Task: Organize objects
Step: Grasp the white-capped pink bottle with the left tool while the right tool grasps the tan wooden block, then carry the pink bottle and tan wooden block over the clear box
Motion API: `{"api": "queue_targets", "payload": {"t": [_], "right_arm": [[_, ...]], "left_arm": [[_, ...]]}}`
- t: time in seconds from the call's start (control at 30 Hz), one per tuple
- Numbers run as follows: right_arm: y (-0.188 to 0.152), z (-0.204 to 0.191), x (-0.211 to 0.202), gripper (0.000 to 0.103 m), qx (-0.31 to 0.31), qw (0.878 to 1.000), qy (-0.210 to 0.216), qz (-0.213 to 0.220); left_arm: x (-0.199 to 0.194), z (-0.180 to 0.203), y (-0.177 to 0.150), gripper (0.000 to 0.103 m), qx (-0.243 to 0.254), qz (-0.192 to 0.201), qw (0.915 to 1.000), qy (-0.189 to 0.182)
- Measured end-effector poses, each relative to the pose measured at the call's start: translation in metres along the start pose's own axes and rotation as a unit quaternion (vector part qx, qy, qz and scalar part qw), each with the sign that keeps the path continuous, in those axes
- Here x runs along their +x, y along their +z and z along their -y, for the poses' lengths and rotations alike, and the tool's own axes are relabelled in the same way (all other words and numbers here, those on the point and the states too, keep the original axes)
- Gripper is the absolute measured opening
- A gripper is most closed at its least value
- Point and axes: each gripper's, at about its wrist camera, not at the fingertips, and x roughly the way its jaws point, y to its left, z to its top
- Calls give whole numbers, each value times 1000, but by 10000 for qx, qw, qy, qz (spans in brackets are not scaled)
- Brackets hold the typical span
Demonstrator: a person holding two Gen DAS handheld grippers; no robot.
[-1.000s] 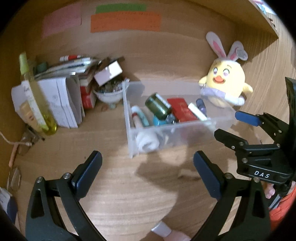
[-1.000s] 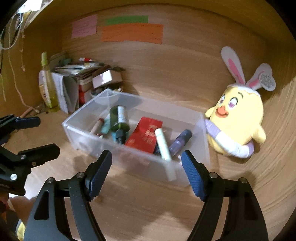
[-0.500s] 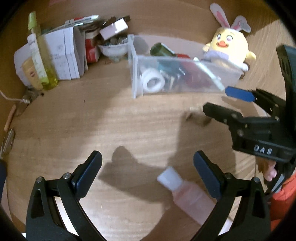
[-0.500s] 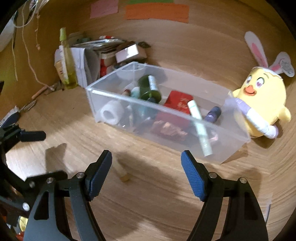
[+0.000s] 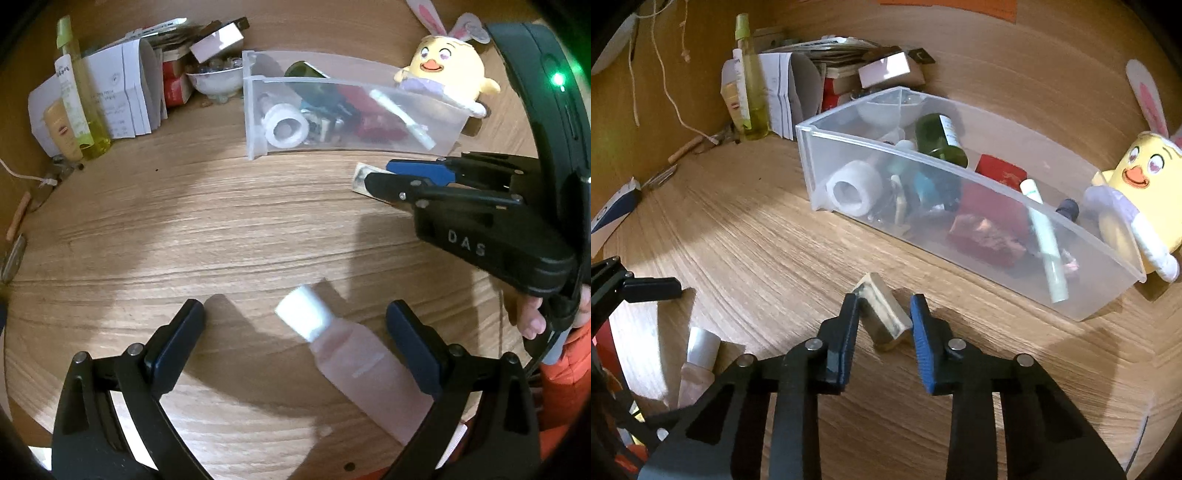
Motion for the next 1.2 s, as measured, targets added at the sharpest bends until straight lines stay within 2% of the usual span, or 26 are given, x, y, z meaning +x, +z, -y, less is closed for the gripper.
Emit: {"api": "queue_targets", "payload": {"t": [0.03, 0.07, 0.13, 0.23, 0.3, 0.43, 0.67, 0.83, 0.9, 0.97, 1.13, 1.2], "right_arm": [[0, 1, -2, 19, 22, 10000, 11, 16], [-1, 1, -4, 16, 48, 10000, 14, 30], [-2, 5, -8, 14, 108, 9999, 0, 57], [-4, 11, -15, 13, 219, 9997, -26, 103], [-5, 16, -19, 13, 319, 9994, -28, 145], [-8, 25, -29, 13, 500, 9984, -39, 255], [-11, 33, -38, 12, 608, 9976, -53, 315], [-7, 32, -37, 13, 564, 9982, 89, 181], [-6, 31, -36, 21, 519, 9985, 126, 128], [-3, 28, -34, 41, 462, 9988, 70, 174], [3, 25, -21, 42, 353, 9994, -4, -6], [4, 26, -16, 42, 337, 9994, -15, -111]], "left_arm": [[-1, 2, -2, 93, 34, 23, 10000, 8], [-3, 5, -3, 84, 123, 42, 9999, 50], [-6, 10, -5, 73, 273, 38, 9996, 89], [-10, 11, -7, 64, 283, 60, 9996, 14], [-11, 12, -7, 54, 284, 98, 9995, 10], [-10, 8, -1, 20, 241, 114, 9995, -186], [3, -2, 19, 20, 193, 157, 9995, -210], [9, -10, 37, 20, 162, 204, 9994, -228], [11, -12, 44, 20, 217, 213, 9993, -213], [16, -12, 51, 20, 294, 152, 9992, -245], [22, -12, 55, 22, 420, 38, 9987, -297], [20, -13, 52, 28, 441, 39, 9986, -285]]}}
